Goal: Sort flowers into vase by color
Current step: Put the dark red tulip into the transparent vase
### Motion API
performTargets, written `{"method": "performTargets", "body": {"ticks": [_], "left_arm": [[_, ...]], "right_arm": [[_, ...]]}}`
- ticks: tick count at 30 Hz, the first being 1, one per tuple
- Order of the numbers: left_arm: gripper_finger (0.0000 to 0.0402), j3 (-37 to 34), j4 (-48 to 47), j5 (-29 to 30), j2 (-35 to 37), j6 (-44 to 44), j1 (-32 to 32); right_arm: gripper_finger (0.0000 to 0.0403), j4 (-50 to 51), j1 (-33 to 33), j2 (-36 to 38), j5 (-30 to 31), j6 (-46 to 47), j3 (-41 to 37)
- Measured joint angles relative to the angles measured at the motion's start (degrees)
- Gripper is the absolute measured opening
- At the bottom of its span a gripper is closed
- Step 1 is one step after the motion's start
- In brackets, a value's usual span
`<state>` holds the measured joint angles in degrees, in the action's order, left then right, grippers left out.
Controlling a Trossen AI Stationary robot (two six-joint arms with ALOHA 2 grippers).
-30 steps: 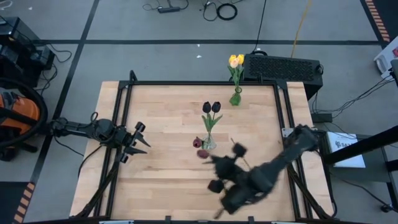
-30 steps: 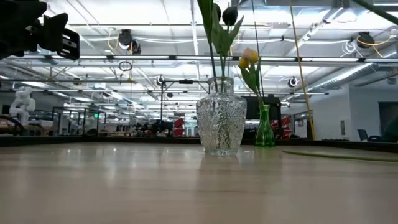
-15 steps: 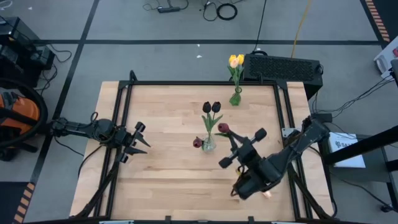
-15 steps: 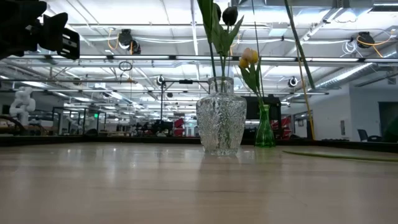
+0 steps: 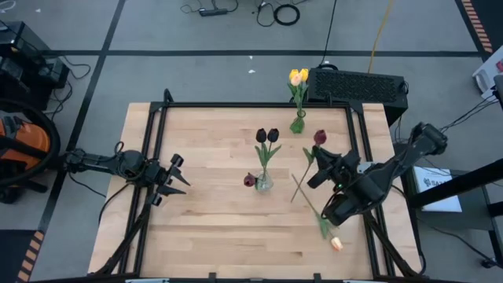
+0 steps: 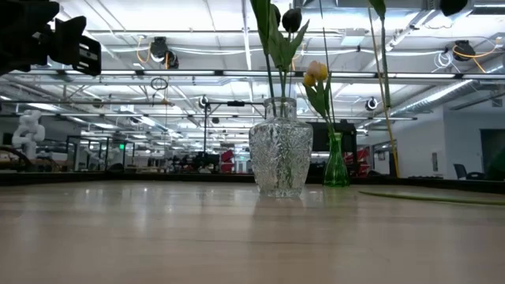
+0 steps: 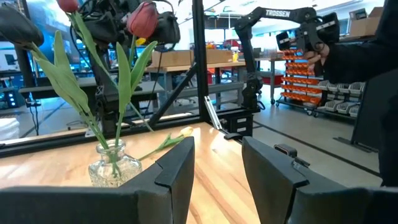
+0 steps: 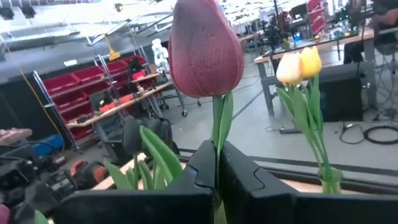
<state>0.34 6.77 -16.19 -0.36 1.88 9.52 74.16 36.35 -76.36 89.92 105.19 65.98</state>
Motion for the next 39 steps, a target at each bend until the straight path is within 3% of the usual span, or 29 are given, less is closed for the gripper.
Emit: {"method": "performTargets", "body": {"ticks": [9, 14, 22, 34, 39], "left_arm": [[0.0144, 0.0, 0.0, 0.0, 0.0, 0.0, 0.0], [0.0144, 0.0, 0.0, 0.0, 0.0, 0.0, 0.0], [0.0144, 0.0, 0.0, 0.0, 0.0, 0.0, 0.0], [0.0144, 0.0, 0.0, 0.0, 0.0, 0.0, 0.0], [0.0144, 0.0, 0.0, 0.0, 0.0, 0.0, 0.0]], "right_arm": [[0.0, -3.2, 0.1, 2.6, 0.2, -13.6, 3.5], [0.0, -13.0, 0.1, 1.7, -0.6, -26.5, 3.9], [0.0, -21.8, -0.7, 2.4, -10.5, -41.2, 3.9], [0.0, -33.4, -1.6, 8.7, -19.5, -62.0, 3.4], [0.0, -47.4, -4.6, 12.5, -25.2, -72.9, -2.4]]}}
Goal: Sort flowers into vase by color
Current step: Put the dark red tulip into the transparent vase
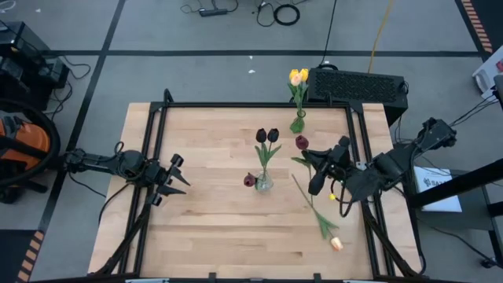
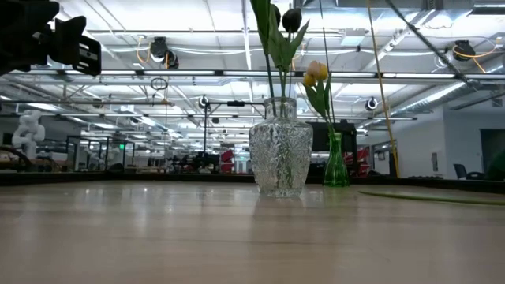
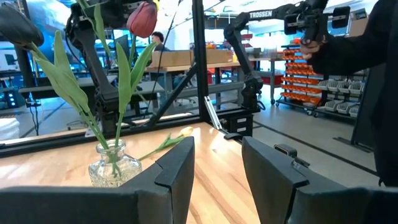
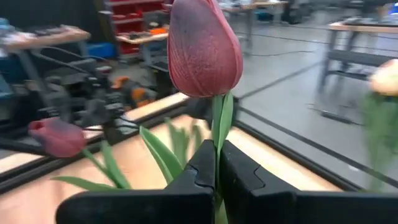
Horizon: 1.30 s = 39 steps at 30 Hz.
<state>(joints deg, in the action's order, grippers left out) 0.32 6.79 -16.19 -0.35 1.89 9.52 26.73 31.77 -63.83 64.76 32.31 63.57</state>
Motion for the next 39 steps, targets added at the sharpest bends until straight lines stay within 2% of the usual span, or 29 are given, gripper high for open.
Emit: {"method": "performTargets", "body": {"ticks": [5, 9, 15, 18, 21, 25, 33, 39], "left_arm": [[0.0144, 0.0, 0.0, 0.0, 0.0, 0.0, 0.0], [0.0144, 0.0, 0.0, 0.0, 0.0, 0.0, 0.0], [0.0144, 0.0, 0.0, 0.0, 0.0, 0.0, 0.0], [0.0144, 0.0, 0.0, 0.0, 0.0, 0.0, 0.0], [0.0144, 0.0, 0.0, 0.0, 0.0, 0.0, 0.0], [0.0144, 0.0, 0.0, 0.0, 0.0, 0.0, 0.0], [0.0144, 0.0, 0.0, 0.0, 0.0, 0.0, 0.0], [0.0144, 0.0, 0.0, 0.0, 0.0, 0.0, 0.0]], "right_arm": [[0.0, -25.9, -5.3, 4.7, -11.4, -16.4, -11.0], [0.0, -41.6, -8.0, 10.7, -16.5, -26.2, -18.2], [0.0, -46.3, -11.3, 21.2, -25.2, -29.2, -24.2], [0.0, -49.1, -13.1, 23.0, -30.0, -28.4, -26.1], [0.0, -53.9, -14.4, 21.2, -35.2, -28.6, -26.9], [0.0, -61.1, -15.4, 14.9, -36.7, -30.6, -27.0], [0.0, -82.7, -17.0, 2.8, -42.3, -40.2, -27.0], [0.0, -86.8, -18.6, -2.3, -42.4, -39.2, -26.6]]}}
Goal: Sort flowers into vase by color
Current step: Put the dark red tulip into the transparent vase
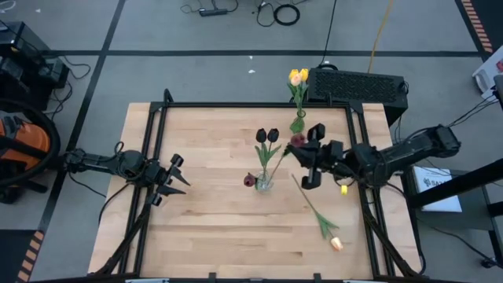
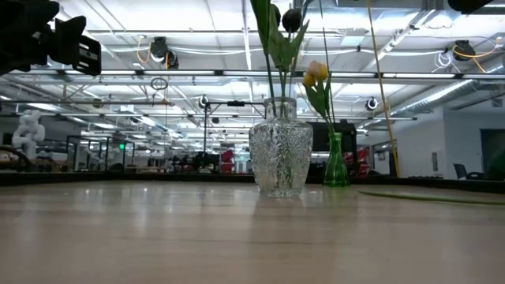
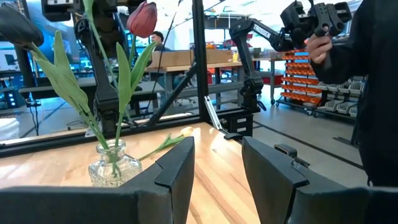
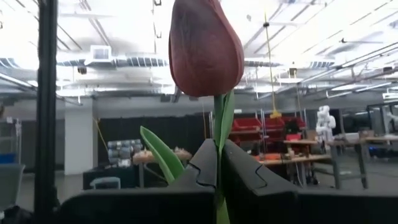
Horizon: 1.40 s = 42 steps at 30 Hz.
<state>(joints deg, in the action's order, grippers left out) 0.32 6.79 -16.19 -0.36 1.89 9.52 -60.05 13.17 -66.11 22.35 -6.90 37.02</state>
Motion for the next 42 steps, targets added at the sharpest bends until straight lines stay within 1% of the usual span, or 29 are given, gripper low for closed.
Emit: {"method": "performTargets", "body": {"ticks": [7, 12, 17, 22, 25, 32, 38, 42], "left_arm": [[0.0144, 0.0, 0.0, 0.0, 0.0, 0.0, 0.0], [0.0144, 0.0, 0.0, 0.0, 0.0, 0.0, 0.0], [0.0144, 0.0, 0.0, 0.0, 0.0, 0.0, 0.0], [0.0144, 0.0, 0.0, 0.0, 0.0, 0.0, 0.0], [0.0144, 0.0, 0.0, 0.0, 0.0, 0.0, 0.0], [0.0144, 0.0, 0.0, 0.0, 0.0, 0.0, 0.0], [0.0144, 0.0, 0.0, 0.0, 0.0, 0.0, 0.0], [0.0144, 0.0, 0.0, 0.0, 0.0, 0.0, 0.0]], "right_arm": [[0.0, 0.2, -1.6, -3.7, 0.0, -4.4, 3.0], [0.0, 2.0, -2.7, -4.9, -0.1, -5.1, 3.4], [0.0, 5.0, -3.0, -7.3, -0.2, -3.8, 3.3], [0.0, 5.2, -3.0, -11.2, -0.7, -2.6, 3.3], [0.0, 5.2, -3.0, -13.3, -3.2, -0.6, 3.3], [0.0001, 5.4, -3.0, -17.4, -3.2, 1.9, 3.3], [0.0015, 9.0, -3.0, -18.3, -3.0, 1.9, 3.3], [0.0021, 10.5, -3.0, -18.3, -3.0, 4.6, 3.4]]}}
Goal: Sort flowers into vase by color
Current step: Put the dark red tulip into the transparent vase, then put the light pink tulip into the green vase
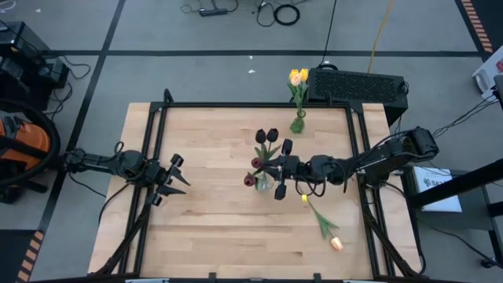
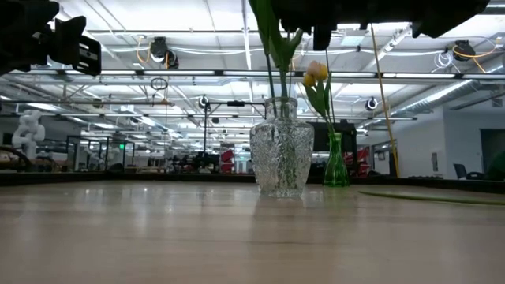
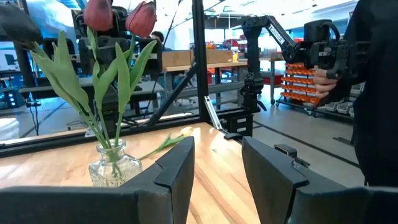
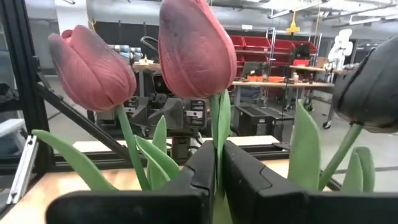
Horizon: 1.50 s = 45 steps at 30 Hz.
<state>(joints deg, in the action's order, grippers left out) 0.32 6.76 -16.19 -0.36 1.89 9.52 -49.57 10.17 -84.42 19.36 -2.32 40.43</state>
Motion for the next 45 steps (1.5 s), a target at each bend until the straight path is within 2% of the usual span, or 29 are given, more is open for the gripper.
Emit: {"method": "performTargets", "body": {"ticks": [13, 26, 36, 41, 45], "left_arm": [[0.0144, 0.0, 0.0, 0.0, 0.0, 0.0, 0.0], [0.0144, 0.0, 0.0, 0.0, 0.0, 0.0, 0.0], [0.0144, 0.0, 0.0, 0.0, 0.0, 0.0, 0.0], [0.0144, 0.0, 0.0, 0.0, 0.0, 0.0, 0.0], [0.0144, 0.0, 0.0, 0.0, 0.0, 0.0, 0.0]], "right_arm": [[0.0031, 0.5, -0.5, 0.0, 1.7, 4.9, 0.0], [0.0131, 2.5, -0.4, 0.6, 1.5, 10.1, -0.1], [0.0162, 3.5, -0.4, 7.2, 1.6, 6.3, -0.1], [0.0157, 12.0, -0.1, 12.7, 4.6, 11.9, -0.1], [0.0145, 26.2, 0.6, 17.5, 6.6, 24.7, 0.9]]}}
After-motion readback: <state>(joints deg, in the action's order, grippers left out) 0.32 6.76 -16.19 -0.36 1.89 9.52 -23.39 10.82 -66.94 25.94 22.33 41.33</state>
